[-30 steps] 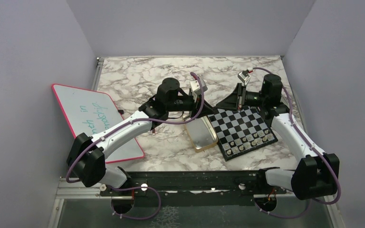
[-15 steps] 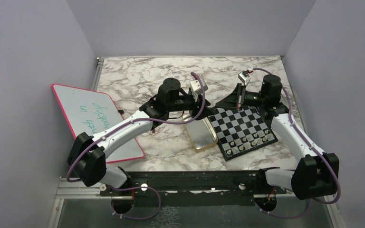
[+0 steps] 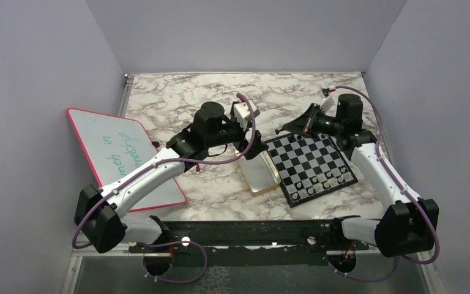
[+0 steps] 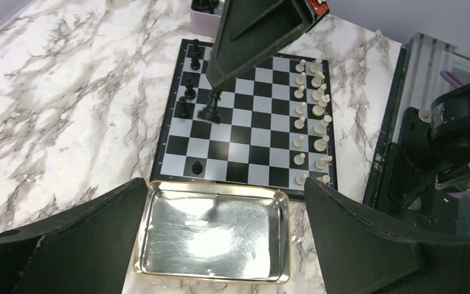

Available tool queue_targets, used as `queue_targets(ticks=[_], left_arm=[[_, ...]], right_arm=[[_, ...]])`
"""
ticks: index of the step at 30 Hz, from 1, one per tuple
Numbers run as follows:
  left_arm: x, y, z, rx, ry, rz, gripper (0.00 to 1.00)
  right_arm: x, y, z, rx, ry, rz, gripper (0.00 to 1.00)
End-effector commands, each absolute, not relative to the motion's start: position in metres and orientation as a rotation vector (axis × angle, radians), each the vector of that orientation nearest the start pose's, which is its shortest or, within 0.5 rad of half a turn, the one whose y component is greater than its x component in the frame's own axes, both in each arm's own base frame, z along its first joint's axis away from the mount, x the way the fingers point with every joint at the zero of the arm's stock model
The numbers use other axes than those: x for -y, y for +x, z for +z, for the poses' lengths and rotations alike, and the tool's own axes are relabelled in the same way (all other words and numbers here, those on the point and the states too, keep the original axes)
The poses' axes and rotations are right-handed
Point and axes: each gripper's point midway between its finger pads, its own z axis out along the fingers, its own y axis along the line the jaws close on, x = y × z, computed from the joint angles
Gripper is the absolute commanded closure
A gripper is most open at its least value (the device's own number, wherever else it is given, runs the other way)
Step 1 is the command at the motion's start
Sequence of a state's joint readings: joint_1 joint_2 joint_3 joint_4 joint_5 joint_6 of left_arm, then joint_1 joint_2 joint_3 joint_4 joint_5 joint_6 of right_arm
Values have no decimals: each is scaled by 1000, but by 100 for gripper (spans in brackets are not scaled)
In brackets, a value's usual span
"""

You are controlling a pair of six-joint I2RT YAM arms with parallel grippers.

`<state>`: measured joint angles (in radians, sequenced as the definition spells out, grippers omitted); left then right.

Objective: Set up the chess pieces on the board
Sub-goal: Place the chess piece on the chessboard.

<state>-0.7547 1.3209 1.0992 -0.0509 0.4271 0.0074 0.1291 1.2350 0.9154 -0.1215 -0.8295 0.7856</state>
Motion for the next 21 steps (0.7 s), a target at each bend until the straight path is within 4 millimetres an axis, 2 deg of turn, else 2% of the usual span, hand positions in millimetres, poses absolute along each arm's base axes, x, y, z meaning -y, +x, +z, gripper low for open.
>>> queue_targets(ticks=[1,5,8,12,17,21], left_arm=[[319,258,277,-1680,940,-804,1],[309,259,274,-1749,867,-797,1],[304,267,273,-1798,800,-829,1],[292,279,266,-1878,747,-876,1],[277,288,259,-1928,605,-906,1],[266,289,251,-1916,574,-862,1]], right_arm=[[-144,334,222,-2193,213,918,100],[-104,355,225,-2183,243,595,100],[-81,366,218,-2214,242,408,100],[-67,380,210,-2238,197,283,100],[-43,395,200,-2251,227,92,100],[-31,405,177,-2253,243,-9,99]])
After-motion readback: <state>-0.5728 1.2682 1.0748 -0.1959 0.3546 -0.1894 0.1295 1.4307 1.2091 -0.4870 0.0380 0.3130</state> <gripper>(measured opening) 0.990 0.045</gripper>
